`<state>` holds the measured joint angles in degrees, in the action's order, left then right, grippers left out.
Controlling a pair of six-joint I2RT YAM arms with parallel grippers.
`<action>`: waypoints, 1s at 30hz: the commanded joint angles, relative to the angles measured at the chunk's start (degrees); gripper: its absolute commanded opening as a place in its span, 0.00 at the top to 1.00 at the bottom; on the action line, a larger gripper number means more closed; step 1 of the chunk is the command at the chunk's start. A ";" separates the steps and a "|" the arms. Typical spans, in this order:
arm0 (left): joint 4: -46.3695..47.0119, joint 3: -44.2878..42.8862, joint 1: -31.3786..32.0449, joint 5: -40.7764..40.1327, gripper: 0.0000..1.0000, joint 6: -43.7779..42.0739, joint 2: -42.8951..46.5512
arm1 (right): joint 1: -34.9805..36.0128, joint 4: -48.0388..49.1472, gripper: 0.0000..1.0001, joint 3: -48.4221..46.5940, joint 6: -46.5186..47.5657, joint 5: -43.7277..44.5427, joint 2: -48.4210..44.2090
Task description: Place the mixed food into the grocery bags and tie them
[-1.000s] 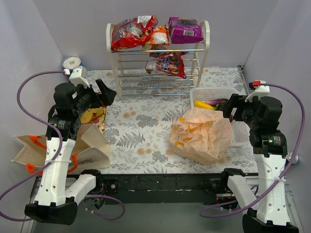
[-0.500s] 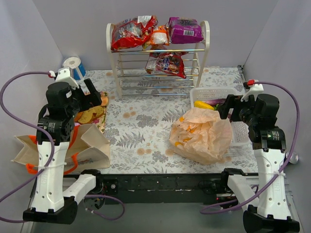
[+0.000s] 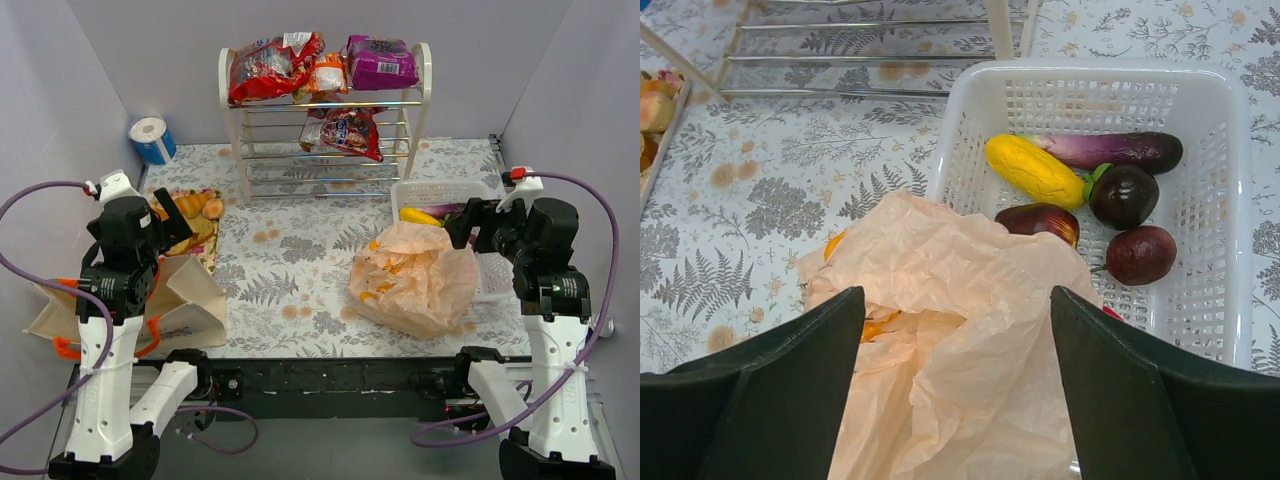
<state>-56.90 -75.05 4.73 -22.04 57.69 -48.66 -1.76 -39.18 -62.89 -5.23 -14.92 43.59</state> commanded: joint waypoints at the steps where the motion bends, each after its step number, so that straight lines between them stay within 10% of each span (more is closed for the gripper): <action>1: -4.61 3.67 0.01 -1.71 0.02 1.72 1.73 | 0.00 1.57 0.18 -0.21 -0.57 -3.45 0.09; 17: -6.20 11.06 0.54 20.89 0.02 5.42 -0.99 | 0.00 -0.81 0.14 1.46 0.58 -3.01 2.99; 30: -6.55 -2.64 1.42 10.31 0.02 5.40 -0.12 | 0.00 0.59 0.13 3.74 0.31 -2.31 3.95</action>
<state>-62.24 -70.87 5.91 -3.03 62.39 -49.93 -1.76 -40.51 -59.44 -4.73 -16.40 46.92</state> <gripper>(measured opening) 0.982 0.864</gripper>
